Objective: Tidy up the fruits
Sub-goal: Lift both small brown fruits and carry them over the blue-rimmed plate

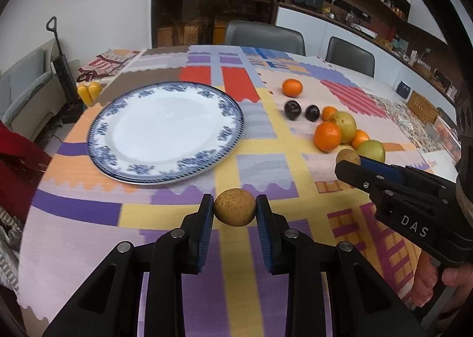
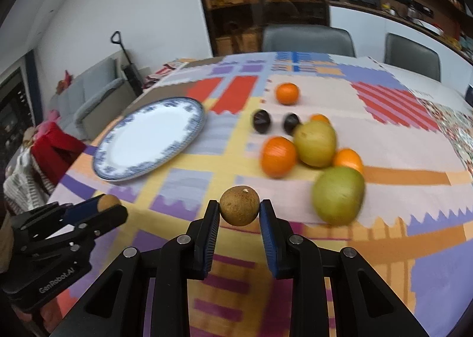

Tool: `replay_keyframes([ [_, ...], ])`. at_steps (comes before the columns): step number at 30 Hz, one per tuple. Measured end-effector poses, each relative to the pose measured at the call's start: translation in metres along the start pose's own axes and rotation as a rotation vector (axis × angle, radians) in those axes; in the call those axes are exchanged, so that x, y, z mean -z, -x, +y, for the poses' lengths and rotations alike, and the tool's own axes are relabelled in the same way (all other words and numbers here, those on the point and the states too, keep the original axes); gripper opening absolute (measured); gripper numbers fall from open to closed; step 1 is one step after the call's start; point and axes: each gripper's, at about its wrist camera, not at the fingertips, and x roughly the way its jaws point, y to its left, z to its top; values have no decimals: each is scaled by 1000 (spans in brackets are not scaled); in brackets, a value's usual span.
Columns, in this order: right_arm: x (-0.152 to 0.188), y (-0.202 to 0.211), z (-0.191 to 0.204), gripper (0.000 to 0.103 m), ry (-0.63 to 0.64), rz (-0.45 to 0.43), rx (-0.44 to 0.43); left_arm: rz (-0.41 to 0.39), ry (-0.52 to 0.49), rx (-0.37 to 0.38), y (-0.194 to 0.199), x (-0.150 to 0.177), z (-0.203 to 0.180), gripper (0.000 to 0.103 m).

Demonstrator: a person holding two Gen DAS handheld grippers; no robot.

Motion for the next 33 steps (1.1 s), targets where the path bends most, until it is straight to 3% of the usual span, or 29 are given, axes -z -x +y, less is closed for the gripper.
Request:
replay_keyframes([
  [15, -43, -26, 69, 29, 125, -5, -139, -90, -25, -74, 5, -43, 61, 29],
  [33, -65, -94, 97, 29, 191, 69, -140, 10, -15, -84, -58, -57, 103, 29],
])
